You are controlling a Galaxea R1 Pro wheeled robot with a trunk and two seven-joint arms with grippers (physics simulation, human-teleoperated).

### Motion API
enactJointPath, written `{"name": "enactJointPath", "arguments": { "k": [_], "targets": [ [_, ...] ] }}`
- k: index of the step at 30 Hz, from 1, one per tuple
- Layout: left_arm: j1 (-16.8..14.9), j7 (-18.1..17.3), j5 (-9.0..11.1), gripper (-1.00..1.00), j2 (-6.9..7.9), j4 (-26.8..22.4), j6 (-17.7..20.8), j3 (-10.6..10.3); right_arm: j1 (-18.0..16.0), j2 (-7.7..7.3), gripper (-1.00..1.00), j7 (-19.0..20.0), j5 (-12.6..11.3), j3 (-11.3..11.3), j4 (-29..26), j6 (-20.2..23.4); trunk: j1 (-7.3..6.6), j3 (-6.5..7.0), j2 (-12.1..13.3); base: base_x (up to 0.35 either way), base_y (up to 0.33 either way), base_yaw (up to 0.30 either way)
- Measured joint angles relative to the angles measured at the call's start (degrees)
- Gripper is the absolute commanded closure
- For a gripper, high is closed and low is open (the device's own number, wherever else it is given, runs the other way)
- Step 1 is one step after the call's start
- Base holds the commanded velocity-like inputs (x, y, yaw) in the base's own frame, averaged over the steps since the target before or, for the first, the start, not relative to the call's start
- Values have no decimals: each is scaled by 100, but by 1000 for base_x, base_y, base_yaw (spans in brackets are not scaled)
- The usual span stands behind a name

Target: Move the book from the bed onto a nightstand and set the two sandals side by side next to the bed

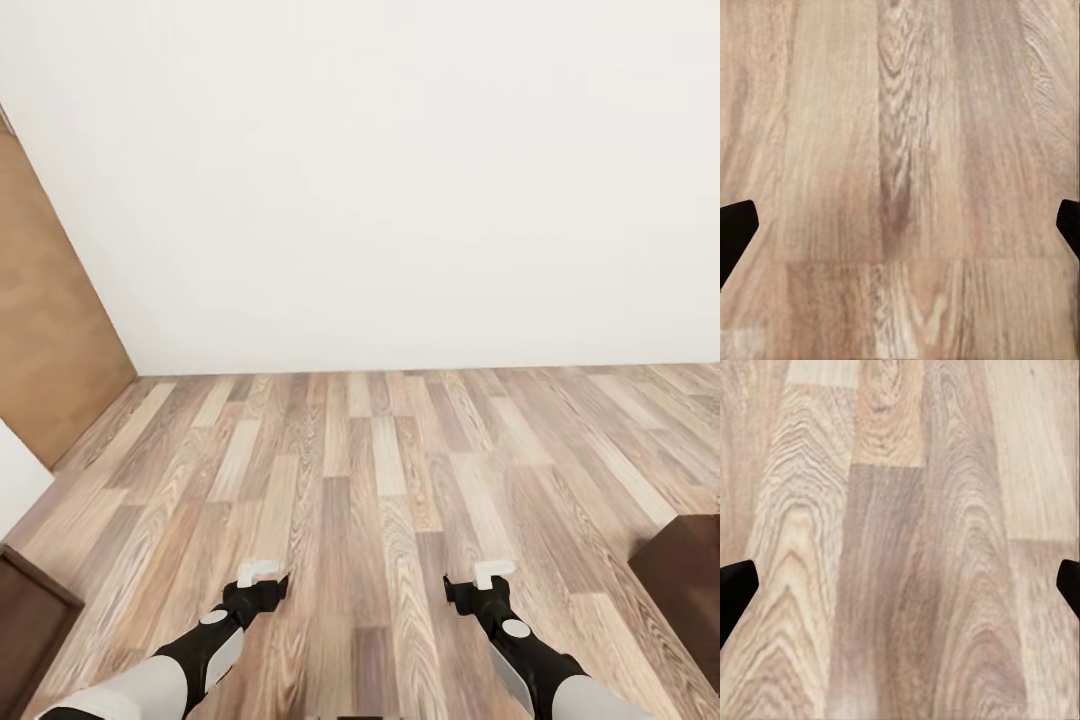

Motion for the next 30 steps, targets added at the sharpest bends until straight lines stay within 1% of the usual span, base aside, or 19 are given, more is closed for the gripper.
{"name": "enactJointPath", "arguments": {
  "k": [18, 30],
  "targets": [
    [0, -10, 0, -100, 0, 0, 0, 1, 0, 0, -100, 0, 0, 0, 0, 0, 0, 0, 0, 332, 105, -274],
    [-1, -20, 0, -100, 0, 0, 0, 1, 0, 0, -100, 0, 8, 0, -1, 0, 0, 0, 0, 332, 135, -275]
  ]
}}
